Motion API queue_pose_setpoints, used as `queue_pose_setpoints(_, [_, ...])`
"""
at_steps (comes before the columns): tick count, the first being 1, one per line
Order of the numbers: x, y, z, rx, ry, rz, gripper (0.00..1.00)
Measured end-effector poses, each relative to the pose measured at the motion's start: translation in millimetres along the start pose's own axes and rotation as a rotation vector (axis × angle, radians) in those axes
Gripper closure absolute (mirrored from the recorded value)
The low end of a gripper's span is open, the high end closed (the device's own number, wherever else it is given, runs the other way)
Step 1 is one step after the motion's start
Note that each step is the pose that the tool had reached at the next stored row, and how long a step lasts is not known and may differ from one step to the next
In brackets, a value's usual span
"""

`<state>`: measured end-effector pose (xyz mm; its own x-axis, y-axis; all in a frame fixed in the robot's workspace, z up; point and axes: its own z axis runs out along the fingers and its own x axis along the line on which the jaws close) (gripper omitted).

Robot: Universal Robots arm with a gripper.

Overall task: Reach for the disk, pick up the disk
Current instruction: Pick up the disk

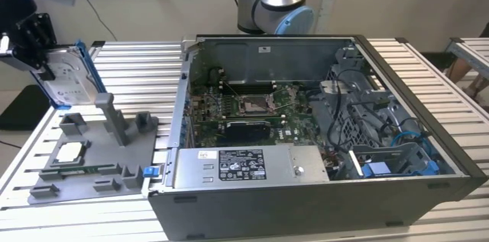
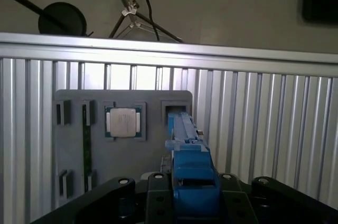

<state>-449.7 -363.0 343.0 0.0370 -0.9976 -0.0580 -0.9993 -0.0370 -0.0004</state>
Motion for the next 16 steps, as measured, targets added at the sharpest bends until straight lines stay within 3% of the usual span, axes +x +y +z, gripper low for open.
queue_pose_setpoints(16, [-1.3, 0.0, -21.7, 0.0001, 0.0, 0.0, 1.0])
